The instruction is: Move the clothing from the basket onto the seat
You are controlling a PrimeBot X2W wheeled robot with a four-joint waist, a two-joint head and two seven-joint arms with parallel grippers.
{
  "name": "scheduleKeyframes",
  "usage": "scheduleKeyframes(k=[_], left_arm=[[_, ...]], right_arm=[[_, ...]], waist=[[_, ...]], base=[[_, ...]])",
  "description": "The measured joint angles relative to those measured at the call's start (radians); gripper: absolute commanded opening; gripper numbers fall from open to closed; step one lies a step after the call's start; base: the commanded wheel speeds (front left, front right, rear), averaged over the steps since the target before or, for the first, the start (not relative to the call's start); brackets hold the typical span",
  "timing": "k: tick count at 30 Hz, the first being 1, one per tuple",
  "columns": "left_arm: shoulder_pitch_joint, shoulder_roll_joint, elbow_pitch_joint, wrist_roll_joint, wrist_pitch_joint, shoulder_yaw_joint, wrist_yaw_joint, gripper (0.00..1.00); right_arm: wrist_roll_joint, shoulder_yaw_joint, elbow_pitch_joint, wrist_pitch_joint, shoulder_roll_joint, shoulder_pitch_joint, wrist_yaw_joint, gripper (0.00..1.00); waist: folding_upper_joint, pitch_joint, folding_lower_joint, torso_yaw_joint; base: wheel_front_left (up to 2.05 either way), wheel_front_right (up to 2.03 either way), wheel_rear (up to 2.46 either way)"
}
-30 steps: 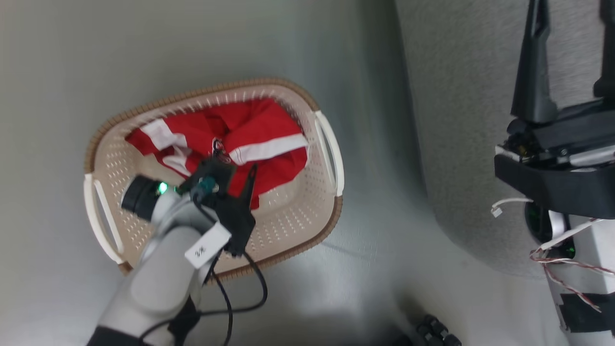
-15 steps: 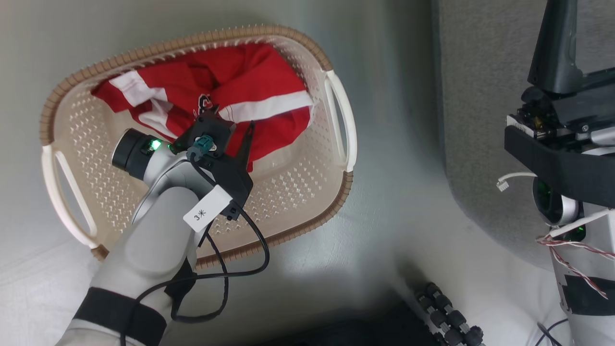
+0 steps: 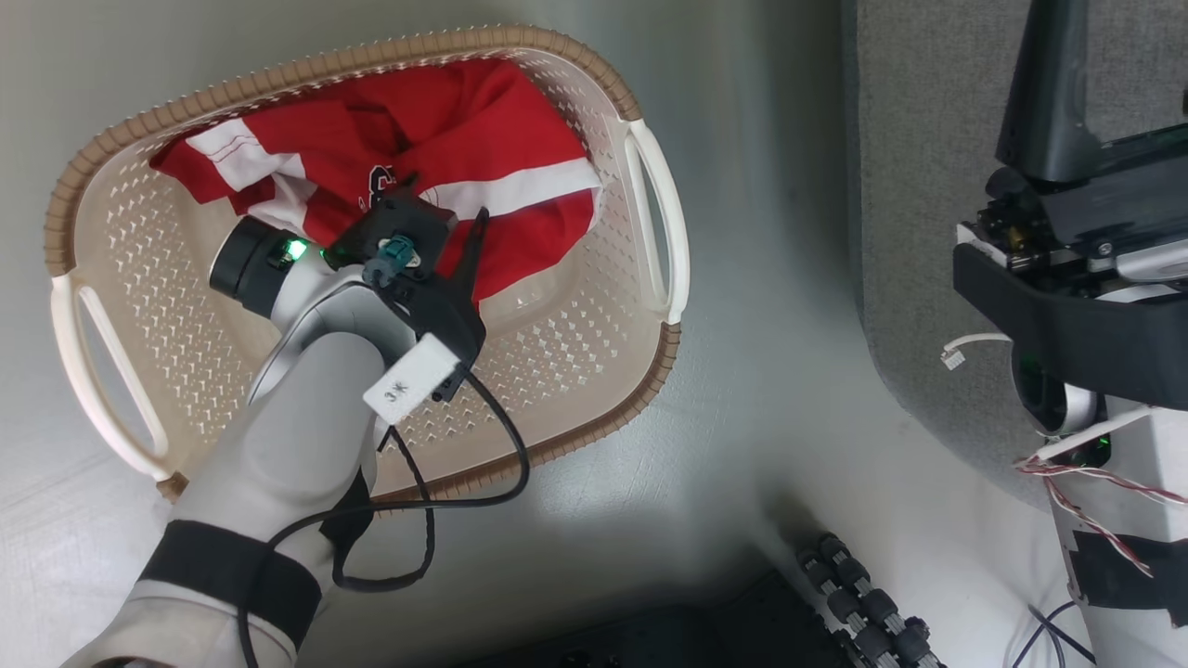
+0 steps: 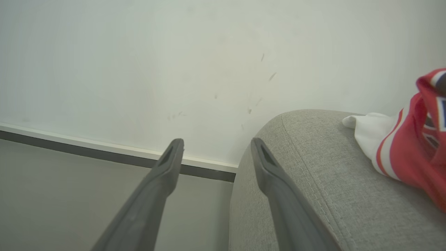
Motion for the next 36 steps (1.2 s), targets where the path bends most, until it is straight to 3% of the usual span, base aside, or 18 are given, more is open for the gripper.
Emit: scheduleKeyframes(k=[6,15,16,17,19,36], left_arm=[[-0.035,-0.005,0.044,0.019,-0.006,0.001,0.035,1.0],[-0.055,-0.008,0.115,0.026,-0.009,-0.012,0.052,1.0],[-0.055,-0.008,0.12,0.026,-0.009,-0.013,0.052,0.95],[-0.056,-0.008,0.123,0.026,-0.01,-0.014,0.051,0.49],[-0.058,-0.009,0.127,0.026,-0.011,-0.018,0.049,0.01],[-0.046,-0.015,0.128,0.005,-0.119,-0.034,-0.031,0.0]], right_arm=[[-0.023,0.003,-0.001,0.0,0.002,0.001,0.0,1.0],[-0.031,0.007,-0.003,0.0,0.006,0.003,0.0,1.0],[-0.031,0.008,-0.003,0.0,0.007,0.003,0.0,1.0],[-0.031,0.008,-0.003,0.0,0.007,0.003,0.0,1.0],[-0.031,0.008,-0.003,0.0,0.007,0.003,0.0,1.0],[-0.029,0.023,0.109,0.0,0.03,-0.018,0.004,1.0]], waist=[[-0.0002,-0.004,0.0,-0.005],[-0.0002,-0.003,0.0,-0.008],[-0.0002,-0.002,0.0,-0.009],[-0.0001,-0.002,0.0,-0.009],[-0.0001,-0.002,0.0,-0.01],[-0.0001,-0.058,0.0,0.003]], base=[[0.0,0.0,0.0],[0.0,0.0,0.0],[0.0,0.0,0.0],[0.0,0.0,0.0],[0.0,0.0,0.0],[0.0,0.0,0.0]])
